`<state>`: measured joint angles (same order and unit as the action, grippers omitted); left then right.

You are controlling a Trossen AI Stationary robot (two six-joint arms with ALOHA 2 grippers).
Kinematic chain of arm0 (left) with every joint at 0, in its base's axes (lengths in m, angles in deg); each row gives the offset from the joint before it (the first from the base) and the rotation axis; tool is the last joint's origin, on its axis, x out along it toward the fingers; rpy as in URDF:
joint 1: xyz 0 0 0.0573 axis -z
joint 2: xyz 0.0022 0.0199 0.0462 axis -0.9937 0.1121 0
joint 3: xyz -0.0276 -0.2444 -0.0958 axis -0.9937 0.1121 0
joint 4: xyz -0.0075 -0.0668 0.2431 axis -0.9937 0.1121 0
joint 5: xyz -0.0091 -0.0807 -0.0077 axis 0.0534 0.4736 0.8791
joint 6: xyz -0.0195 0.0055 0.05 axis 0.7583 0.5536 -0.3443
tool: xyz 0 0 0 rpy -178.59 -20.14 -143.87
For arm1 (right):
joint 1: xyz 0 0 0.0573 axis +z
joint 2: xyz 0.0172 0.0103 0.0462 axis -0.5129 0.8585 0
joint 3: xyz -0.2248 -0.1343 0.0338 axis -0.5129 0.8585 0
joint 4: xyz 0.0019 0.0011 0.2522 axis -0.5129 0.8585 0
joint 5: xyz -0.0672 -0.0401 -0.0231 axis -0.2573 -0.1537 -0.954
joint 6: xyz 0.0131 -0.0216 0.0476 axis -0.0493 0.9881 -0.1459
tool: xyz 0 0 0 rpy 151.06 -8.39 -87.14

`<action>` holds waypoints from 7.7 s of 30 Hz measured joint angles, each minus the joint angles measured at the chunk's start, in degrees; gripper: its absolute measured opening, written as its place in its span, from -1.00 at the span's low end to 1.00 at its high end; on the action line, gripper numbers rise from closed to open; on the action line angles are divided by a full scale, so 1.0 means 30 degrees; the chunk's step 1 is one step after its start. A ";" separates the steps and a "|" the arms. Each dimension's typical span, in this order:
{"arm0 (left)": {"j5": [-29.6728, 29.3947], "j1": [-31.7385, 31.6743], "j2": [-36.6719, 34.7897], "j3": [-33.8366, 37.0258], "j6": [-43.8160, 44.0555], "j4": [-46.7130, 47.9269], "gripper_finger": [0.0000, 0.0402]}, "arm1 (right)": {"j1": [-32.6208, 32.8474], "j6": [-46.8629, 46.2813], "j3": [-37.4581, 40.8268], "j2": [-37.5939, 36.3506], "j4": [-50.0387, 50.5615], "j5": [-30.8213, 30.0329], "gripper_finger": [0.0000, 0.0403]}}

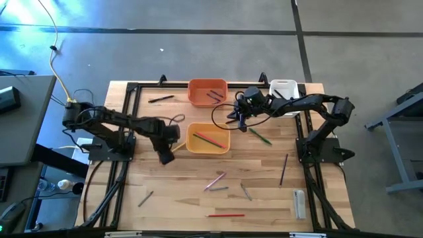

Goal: Sort crayons/erasers/pens/pencils in bins
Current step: Put the yellow pencil into the yellow bin, then put the green pen into the white bin

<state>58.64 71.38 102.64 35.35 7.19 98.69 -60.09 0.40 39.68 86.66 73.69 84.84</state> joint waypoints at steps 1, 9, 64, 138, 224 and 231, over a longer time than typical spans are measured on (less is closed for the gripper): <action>-0.0036 0.0488 -0.0007 0.0000 0.0243 -0.0078 -1.00 | 0.0000 0.0000 0.0000 0.0000 0.0000 -0.0001 -1.00; -0.0411 0.4259 -0.0002 -0.0005 0.2822 -0.0678 -1.00 | 0.0000 -0.0066 0.0000 0.0000 -0.0004 -0.0001 -1.00; -1.2411 1.3885 0.1788 -0.0022 0.2644 -1.3675 -1.00 | 1.5368 -1.0429 -0.1519 0.2797 0.0653 -1.0596 -0.40; -1.2366 1.2100 0.4116 -0.0386 0.1050 -1.1580 -0.30 | 1.5642 -0.7584 -0.1472 0.4728 -0.2157 -1.1278 -1.00; -1.4212 0.8408 -0.6907 0.3927 -0.5438 -1.8528 -1.00 | 1.0520 -0.6995 -0.5195 -0.1096 0.9122 -1.0898 -0.55; -1.5114 0.8402 -0.6907 0.5039 -0.6724 -2.1080 -1.00 | 1.2980 -0.6049 -0.2477 -0.4675 0.7355 -1.3504 -0.95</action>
<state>13.29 96.59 81.92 50.47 -12.98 35.45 -21.15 -17.75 32.25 72.64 95.76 44.33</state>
